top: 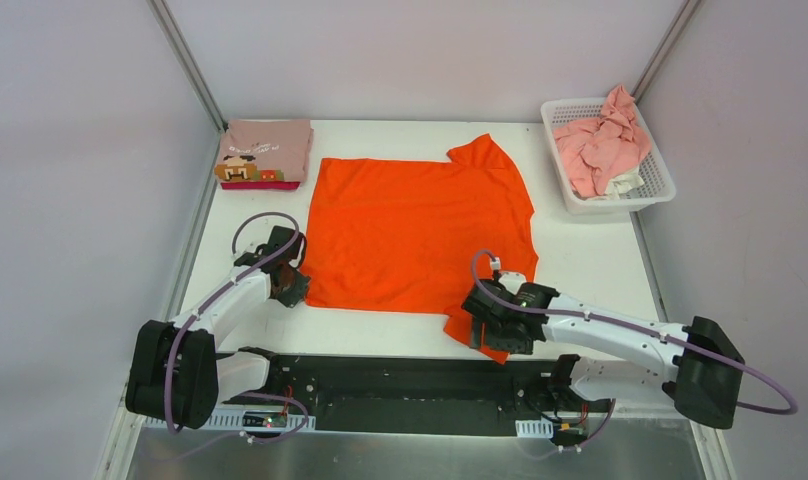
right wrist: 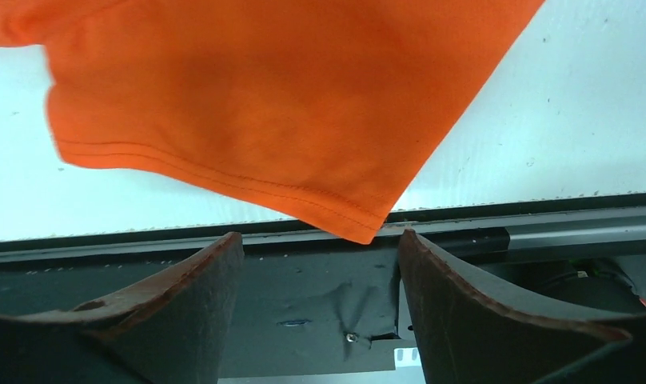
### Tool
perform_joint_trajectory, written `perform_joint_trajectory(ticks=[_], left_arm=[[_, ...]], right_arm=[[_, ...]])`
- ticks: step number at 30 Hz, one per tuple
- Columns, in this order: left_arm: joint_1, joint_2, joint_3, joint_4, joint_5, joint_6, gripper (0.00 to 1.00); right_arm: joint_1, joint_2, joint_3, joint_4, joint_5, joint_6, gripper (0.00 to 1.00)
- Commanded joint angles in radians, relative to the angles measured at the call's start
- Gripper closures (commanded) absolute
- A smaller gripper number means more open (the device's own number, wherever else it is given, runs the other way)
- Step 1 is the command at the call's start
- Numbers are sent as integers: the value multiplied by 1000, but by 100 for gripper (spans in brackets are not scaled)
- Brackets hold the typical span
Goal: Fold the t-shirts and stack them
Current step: Grab the side of the flattened tshirt closest away from the robot with both arms
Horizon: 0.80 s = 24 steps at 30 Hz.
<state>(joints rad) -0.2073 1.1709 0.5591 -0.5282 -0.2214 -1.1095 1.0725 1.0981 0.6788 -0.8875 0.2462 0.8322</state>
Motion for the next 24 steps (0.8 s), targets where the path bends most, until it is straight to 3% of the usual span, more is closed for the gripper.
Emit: perform_joint_trajectory(ticks=[1,8,19,22,24], left_arm=[[10,-14,-16,-47,-24,23,100],[9,-23,-13,-49,-23,28,100],[9,-34,-6,-49,-16,30,100],[9,-31,-3,-49,-15,33,100],[9,-31,3,-49,-10,42,100]], right_arm=[[8,41,-28,-12,-1,55,27],[5,149,-41,78,15,53,45],[-5,202,-27,46,76,103,73],[-9,192,-32,52,71,94,85],[-13,182,-41,68,59,83,100]])
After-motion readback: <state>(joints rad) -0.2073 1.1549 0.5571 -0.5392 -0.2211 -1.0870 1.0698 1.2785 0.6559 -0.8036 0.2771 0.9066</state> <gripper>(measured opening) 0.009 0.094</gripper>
